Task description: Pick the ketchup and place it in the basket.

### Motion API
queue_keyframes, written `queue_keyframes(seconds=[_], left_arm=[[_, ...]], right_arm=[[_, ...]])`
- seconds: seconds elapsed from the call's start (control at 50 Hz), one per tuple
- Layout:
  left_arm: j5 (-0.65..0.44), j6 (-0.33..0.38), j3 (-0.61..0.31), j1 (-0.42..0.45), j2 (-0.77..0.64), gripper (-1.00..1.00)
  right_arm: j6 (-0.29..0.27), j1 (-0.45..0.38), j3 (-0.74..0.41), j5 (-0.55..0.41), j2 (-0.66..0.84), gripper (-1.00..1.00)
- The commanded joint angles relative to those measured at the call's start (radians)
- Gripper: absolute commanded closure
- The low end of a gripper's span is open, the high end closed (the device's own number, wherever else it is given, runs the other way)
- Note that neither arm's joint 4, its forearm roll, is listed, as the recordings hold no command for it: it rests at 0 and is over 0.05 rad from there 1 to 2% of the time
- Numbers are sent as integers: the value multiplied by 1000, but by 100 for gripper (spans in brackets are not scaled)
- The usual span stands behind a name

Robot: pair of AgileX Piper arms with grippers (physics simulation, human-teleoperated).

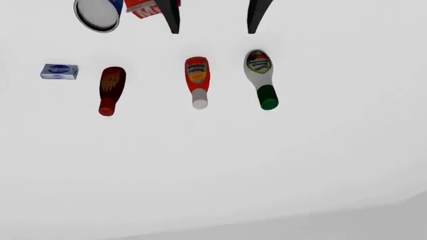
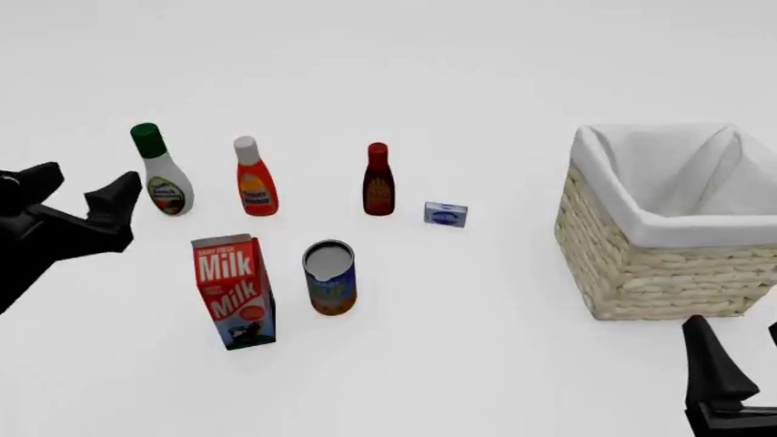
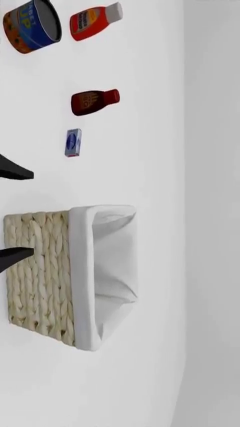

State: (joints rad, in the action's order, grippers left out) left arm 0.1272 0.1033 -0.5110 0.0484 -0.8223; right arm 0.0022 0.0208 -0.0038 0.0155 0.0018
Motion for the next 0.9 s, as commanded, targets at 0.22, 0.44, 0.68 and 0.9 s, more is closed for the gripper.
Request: queue_keyframes(seconds=[0.22, 0.44, 0.68, 0.9], left_arm=[[-212, 3, -348, 76, -214, -100], [-276, 3, -477, 60, -307, -100], [-384, 46, -642, 17, -454, -100], [-436, 52, -754, -3, -563, -100]], right_arm=[[-12, -5, -1, 0, 1, -100], [-16, -6, 0, 1, 4, -100], [-21, -8, 0, 12, 21, -100], [-19, -9, 2, 28, 40, -100]])
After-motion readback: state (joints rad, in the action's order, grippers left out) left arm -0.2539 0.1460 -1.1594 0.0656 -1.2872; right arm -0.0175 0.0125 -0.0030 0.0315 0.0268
